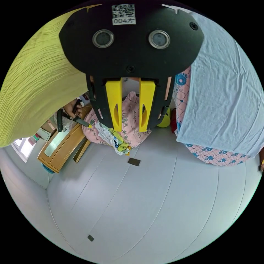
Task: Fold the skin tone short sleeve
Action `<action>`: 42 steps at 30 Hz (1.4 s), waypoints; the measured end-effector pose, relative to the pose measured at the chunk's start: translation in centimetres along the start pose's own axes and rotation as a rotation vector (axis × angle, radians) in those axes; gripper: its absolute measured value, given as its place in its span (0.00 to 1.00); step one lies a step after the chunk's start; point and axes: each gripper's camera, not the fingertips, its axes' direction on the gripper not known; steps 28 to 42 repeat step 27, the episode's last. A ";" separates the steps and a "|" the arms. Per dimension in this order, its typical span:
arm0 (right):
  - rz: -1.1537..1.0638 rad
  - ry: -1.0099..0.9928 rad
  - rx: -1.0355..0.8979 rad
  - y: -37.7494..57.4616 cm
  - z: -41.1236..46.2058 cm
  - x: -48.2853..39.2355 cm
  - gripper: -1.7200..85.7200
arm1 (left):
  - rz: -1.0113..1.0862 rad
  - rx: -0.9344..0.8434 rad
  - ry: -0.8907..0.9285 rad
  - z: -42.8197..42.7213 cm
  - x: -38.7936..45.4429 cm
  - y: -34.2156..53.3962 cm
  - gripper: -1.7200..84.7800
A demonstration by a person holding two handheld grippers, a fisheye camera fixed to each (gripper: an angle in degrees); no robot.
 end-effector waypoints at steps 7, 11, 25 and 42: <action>-0.002 0.126 0.003 -17.3 -1.7 -0.5 0.12 | 0.046 -0.097 -0.001 7.9 -7.8 -1.5 0.12; -0.011 0.166 -0.025 -28.0 -0.5 1.7 0.12 | -0.011 -0.062 -0.077 10.7 -10.5 -0.4 0.12; -0.023 0.164 -0.099 -43.9 -4.4 8.2 0.02 | -0.108 -0.019 -0.274 20.9 -10.1 1.6 0.11; 0.073 0.055 -0.027 -44.3 -9.8 11.5 0.01 | -0.112 -0.028 -0.259 22.2 -10.5 1.6 0.11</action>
